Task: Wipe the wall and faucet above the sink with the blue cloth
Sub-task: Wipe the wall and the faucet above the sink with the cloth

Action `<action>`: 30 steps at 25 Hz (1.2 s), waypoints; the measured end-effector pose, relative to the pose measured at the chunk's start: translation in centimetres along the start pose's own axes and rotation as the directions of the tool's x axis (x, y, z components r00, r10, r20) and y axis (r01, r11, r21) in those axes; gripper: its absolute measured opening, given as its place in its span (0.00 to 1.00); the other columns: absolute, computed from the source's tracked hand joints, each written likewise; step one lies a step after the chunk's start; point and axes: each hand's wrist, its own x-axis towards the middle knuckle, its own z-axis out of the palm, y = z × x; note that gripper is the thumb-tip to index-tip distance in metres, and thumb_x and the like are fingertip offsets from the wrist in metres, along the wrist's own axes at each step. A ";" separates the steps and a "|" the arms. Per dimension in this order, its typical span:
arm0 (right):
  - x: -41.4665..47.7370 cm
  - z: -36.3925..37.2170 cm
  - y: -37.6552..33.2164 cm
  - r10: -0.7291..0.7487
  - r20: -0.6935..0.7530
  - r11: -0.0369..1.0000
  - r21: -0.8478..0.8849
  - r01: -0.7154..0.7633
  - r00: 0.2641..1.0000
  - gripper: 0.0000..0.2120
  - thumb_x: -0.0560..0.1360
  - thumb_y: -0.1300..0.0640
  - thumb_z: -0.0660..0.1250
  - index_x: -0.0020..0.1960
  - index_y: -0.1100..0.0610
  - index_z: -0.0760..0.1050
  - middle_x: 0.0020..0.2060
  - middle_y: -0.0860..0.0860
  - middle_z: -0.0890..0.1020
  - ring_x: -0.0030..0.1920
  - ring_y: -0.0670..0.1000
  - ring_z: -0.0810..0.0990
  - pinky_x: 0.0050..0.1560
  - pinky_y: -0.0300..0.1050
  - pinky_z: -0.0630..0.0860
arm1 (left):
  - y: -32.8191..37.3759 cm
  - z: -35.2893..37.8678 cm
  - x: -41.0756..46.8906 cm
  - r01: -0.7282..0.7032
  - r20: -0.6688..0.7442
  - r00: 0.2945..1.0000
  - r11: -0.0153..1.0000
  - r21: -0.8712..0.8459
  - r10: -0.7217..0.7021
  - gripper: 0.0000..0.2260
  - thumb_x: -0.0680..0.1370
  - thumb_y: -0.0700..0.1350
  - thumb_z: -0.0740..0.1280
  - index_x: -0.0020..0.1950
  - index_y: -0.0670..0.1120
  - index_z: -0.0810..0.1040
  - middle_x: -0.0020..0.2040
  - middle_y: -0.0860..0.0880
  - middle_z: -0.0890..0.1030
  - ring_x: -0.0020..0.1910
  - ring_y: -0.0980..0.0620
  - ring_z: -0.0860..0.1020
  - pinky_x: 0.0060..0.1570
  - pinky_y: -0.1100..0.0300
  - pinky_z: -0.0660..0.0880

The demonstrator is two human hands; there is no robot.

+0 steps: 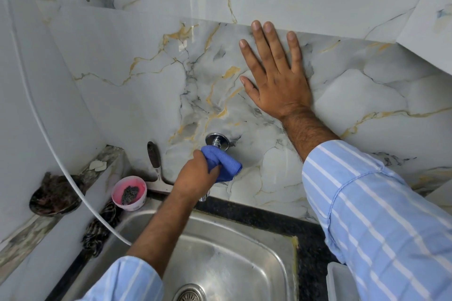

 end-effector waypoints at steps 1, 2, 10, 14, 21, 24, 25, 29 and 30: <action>0.0 0.0 0.0 0.000 0.001 1.000 0.003 0.000 1.000 0.32 0.89 0.40 0.52 0.88 0.54 0.56 0.85 0.58 0.58 0.85 0.59 0.61 0.85 0.62 0.38 | -0.7 0.4 -0.9 -0.029 -0.045 0.999 0.999 -0.043 0.027 0.18 0.78 0.56 0.66 0.55 0.44 0.67 0.41 0.50 0.77 0.35 0.49 0.76 0.32 0.58 0.67; 0.0 0.0 0.1 -0.002 0.001 1.000 0.004 0.002 1.000 0.32 0.89 0.40 0.52 0.88 0.54 0.56 0.85 0.58 0.59 0.85 0.59 0.61 0.85 0.62 0.38 | -1.5 0.9 -1.9 -0.049 -0.073 0.996 0.994 -0.098 0.042 0.17 0.77 0.57 0.65 0.55 0.45 0.67 0.40 0.52 0.77 0.34 0.53 0.76 0.30 0.60 0.67; 0.0 0.1 0.1 -0.003 -0.008 1.000 -0.013 0.003 1.000 0.32 0.89 0.40 0.53 0.88 0.54 0.56 0.85 0.58 0.59 0.85 0.60 0.62 0.84 0.62 0.38 | -6.3 0.3 -2.5 -0.172 0.219 0.937 0.904 -0.391 0.273 0.31 0.69 0.59 0.66 0.68 0.48 0.66 0.55 0.52 0.79 0.53 0.51 0.77 0.55 0.59 0.75; 0.0 0.1 0.0 -0.006 -0.011 1.000 -0.012 0.006 1.000 0.32 0.89 0.41 0.53 0.88 0.54 0.56 0.85 0.58 0.59 0.85 0.60 0.61 0.84 0.62 0.37 | -6.8 0.1 -2.2 -0.214 0.229 0.931 0.932 -0.293 0.285 0.30 0.69 0.58 0.66 0.67 0.48 0.64 0.52 0.49 0.79 0.51 0.49 0.78 0.52 0.50 0.76; 0.0 0.0 0.0 -0.003 -0.012 1.000 -0.004 0.003 1.000 0.31 0.89 0.41 0.53 0.88 0.54 0.57 0.85 0.59 0.60 0.85 0.60 0.62 0.84 0.62 0.38 | -4.3 5.6 -6.2 -0.221 -0.240 0.961 0.901 -0.374 0.136 0.22 0.72 0.43 0.67 0.65 0.50 0.67 0.53 0.70 0.70 0.47 0.64 0.73 0.46 0.77 0.66; 0.0 0.0 0.0 -0.002 -0.009 1.000 0.003 0.002 1.000 0.31 0.89 0.41 0.53 0.88 0.54 0.57 0.85 0.59 0.60 0.85 0.60 0.62 0.85 0.63 0.42 | -3.2 6.9 -6.5 -0.026 -0.322 0.943 0.942 -0.335 -0.089 0.22 0.73 0.42 0.69 0.63 0.49 0.66 0.47 0.68 0.74 0.41 0.59 0.74 0.40 0.66 0.68; 0.0 0.0 0.1 -0.002 -0.007 1.000 0.000 0.002 1.000 0.31 0.89 0.41 0.53 0.88 0.54 0.57 0.85 0.59 0.60 0.85 0.60 0.62 0.85 0.64 0.45 | -2.9 7.0 -6.6 0.052 -0.335 0.930 0.958 -0.281 -0.149 0.20 0.73 0.47 0.68 0.61 0.49 0.65 0.42 0.62 0.75 0.37 0.53 0.75 0.37 0.61 0.68; -0.1 -0.2 0.0 -0.001 -0.002 1.000 -0.002 0.001 1.000 0.31 0.89 0.41 0.53 0.88 0.54 0.57 0.85 0.59 0.61 0.85 0.60 0.63 0.83 0.65 0.50 | -2.5 6.1 -5.7 0.171 -0.258 0.924 0.909 -0.381 -0.282 0.18 0.66 0.61 0.65 0.48 0.52 0.69 0.34 0.56 0.78 0.31 0.55 0.76 0.30 0.61 0.69; -0.1 -0.2 0.1 0.001 0.001 1.000 -0.003 -0.001 1.000 0.31 0.89 0.41 0.53 0.88 0.54 0.57 0.85 0.59 0.61 0.85 0.60 0.63 0.83 0.65 0.51 | -2.5 5.9 -5.3 0.172 -0.228 0.926 0.873 -0.457 -0.302 0.15 0.64 0.60 0.66 0.45 0.54 0.71 0.33 0.55 0.79 0.32 0.57 0.77 0.30 0.63 0.70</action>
